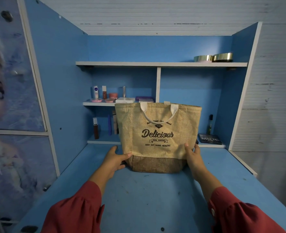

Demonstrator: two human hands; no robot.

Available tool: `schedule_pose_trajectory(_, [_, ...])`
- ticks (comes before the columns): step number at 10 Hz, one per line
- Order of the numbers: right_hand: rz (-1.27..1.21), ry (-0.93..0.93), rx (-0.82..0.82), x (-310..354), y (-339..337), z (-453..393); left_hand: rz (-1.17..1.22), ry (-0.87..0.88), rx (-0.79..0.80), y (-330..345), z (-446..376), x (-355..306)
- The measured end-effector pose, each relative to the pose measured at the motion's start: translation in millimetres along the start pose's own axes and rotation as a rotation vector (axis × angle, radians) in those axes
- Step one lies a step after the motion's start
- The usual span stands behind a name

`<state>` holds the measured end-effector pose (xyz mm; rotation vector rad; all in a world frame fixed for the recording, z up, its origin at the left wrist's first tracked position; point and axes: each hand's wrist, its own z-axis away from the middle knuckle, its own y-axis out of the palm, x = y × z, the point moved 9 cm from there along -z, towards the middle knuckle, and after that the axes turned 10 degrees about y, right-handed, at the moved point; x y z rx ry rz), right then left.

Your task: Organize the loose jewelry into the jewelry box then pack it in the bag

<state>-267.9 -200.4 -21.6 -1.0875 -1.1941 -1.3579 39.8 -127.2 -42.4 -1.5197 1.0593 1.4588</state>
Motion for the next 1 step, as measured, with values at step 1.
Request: schedule_pose_trajectory(1, [0.059, 0.010, -0.050, -6.6, -6.9, 3.3, -0.058, 0.026, -0.027, -2.2, 6.7, -4.0])
